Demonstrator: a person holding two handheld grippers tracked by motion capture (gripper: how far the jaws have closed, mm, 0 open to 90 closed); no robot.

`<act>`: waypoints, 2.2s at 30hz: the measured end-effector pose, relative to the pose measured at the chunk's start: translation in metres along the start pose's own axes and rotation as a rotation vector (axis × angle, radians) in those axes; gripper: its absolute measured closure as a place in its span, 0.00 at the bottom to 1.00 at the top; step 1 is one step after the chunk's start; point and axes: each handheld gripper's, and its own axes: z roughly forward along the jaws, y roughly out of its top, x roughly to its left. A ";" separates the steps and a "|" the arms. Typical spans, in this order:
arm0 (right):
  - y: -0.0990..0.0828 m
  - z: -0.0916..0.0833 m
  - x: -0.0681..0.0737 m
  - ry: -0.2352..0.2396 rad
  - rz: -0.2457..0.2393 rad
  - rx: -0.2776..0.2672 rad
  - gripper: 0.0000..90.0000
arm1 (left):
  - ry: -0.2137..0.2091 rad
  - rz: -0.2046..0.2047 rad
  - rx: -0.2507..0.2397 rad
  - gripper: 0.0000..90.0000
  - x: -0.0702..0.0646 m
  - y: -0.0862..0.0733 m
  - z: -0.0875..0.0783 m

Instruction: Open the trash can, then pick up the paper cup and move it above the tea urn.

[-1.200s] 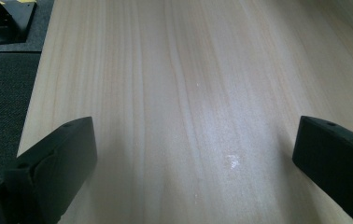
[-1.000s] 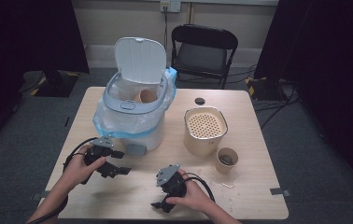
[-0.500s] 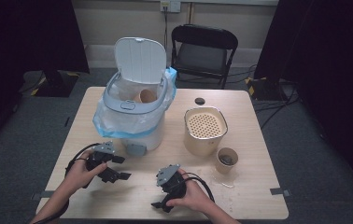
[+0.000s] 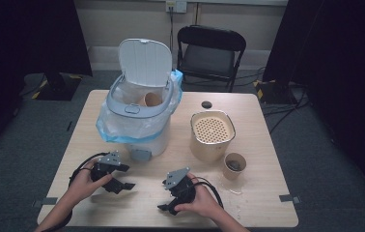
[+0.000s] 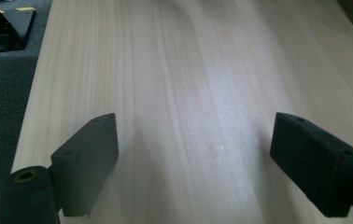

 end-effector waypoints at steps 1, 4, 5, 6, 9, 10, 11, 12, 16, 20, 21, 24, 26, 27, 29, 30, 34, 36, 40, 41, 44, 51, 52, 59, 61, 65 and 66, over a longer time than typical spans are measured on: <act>0.000 -0.002 -0.001 -0.004 -0.004 0.010 0.16 | 0.004 0.018 -0.005 0.22 0.000 -0.001 0.001; -0.003 -0.007 -0.002 -0.021 0.000 0.020 0.15 | 0.008 0.028 -0.002 0.21 -0.001 -0.004 0.002; -0.004 -0.009 -0.002 -0.020 0.010 0.012 0.16 | 0.008 0.031 0.001 0.21 -0.001 -0.004 0.002; -0.004 -0.011 -0.003 -0.021 0.009 0.014 0.16 | 0.010 0.035 0.000 0.21 -0.002 -0.005 0.003; -0.006 -0.017 -0.004 -0.030 0.010 0.013 0.16 | -0.002 0.035 0.004 0.21 -0.002 -0.007 0.004; -0.006 -0.019 -0.004 -0.034 0.016 0.015 0.16 | -0.001 0.035 0.008 0.21 -0.002 -0.008 0.004; -0.007 -0.021 -0.005 -0.037 0.019 0.016 0.16 | -0.004 0.035 -0.003 0.20 -0.002 -0.008 0.005; -0.007 -0.023 -0.005 -0.038 0.026 0.016 0.16 | -0.002 0.043 -0.005 0.20 -0.002 -0.009 0.005; -0.010 -0.030 -0.008 -0.043 0.033 0.021 0.16 | -0.011 0.056 -0.014 0.19 -0.002 -0.011 0.005; -0.012 -0.036 -0.009 -0.049 0.035 0.023 0.16 | -0.021 0.067 -0.038 0.17 -0.002 -0.014 0.005; -0.013 -0.038 -0.009 -0.049 0.042 0.023 0.16 | -0.020 0.077 -0.043 0.17 -0.001 -0.015 0.005; -0.016 -0.045 -0.011 -0.058 0.049 0.021 0.16 | -0.023 0.102 -0.055 0.17 -0.001 -0.017 0.006; -0.018 -0.049 -0.011 -0.067 0.052 0.028 0.16 | -0.021 0.111 -0.050 0.16 -0.002 -0.018 0.005; -0.020 -0.051 -0.011 -0.069 0.057 0.027 0.16 | -0.020 0.117 -0.046 0.16 -0.002 -0.017 0.005; -0.024 -0.056 -0.012 -0.075 0.063 0.024 0.16 | -0.008 0.131 -0.039 0.16 -0.003 -0.017 0.006; -0.026 -0.058 -0.012 -0.079 0.072 0.025 0.16 | -0.010 0.130 -0.044 0.16 -0.003 -0.018 0.006; -0.032 -0.066 -0.013 -0.095 0.092 0.018 0.16 | -0.010 0.138 -0.039 0.15 -0.004 -0.017 0.006; -0.036 -0.071 -0.013 -0.100 0.099 0.015 0.16 | -0.008 0.147 -0.030 0.14 -0.005 -0.017 0.007; -0.041 -0.079 -0.013 -0.109 0.109 0.009 0.17 | -0.012 0.157 -0.026 0.11 -0.006 -0.017 0.008; -0.043 -0.082 -0.013 -0.112 0.112 0.009 0.17 | -0.013 0.157 -0.026 0.11 -0.006 -0.017 0.008; -0.047 -0.087 -0.014 -0.120 0.120 0.010 0.17 | -0.017 0.158 -0.026 0.10 -0.006 -0.017 0.008; -0.056 -0.099 -0.015 -0.141 0.145 0.005 0.18 | -0.014 0.157 -0.027 0.10 -0.006 -0.017 0.008; -0.058 -0.101 -0.015 -0.144 0.147 0.012 0.18 | -0.014 0.157 -0.026 0.10 -0.006 -0.017 0.008; -0.064 -0.108 -0.014 -0.158 0.153 0.022 0.17 | -0.014 0.157 -0.027 0.10 -0.006 -0.017 0.008; -0.066 -0.109 -0.012 -0.157 0.146 0.032 0.17 | -0.013 0.157 -0.026 0.10 -0.006 -0.017 0.008; -0.069 -0.113 -0.010 -0.158 0.145 0.031 0.18 | -0.013 0.157 -0.026 0.10 -0.006 -0.017 0.008; -0.070 -0.114 -0.009 -0.160 0.147 0.029 0.18 | -0.014 0.157 -0.027 0.10 -0.006 -0.017 0.008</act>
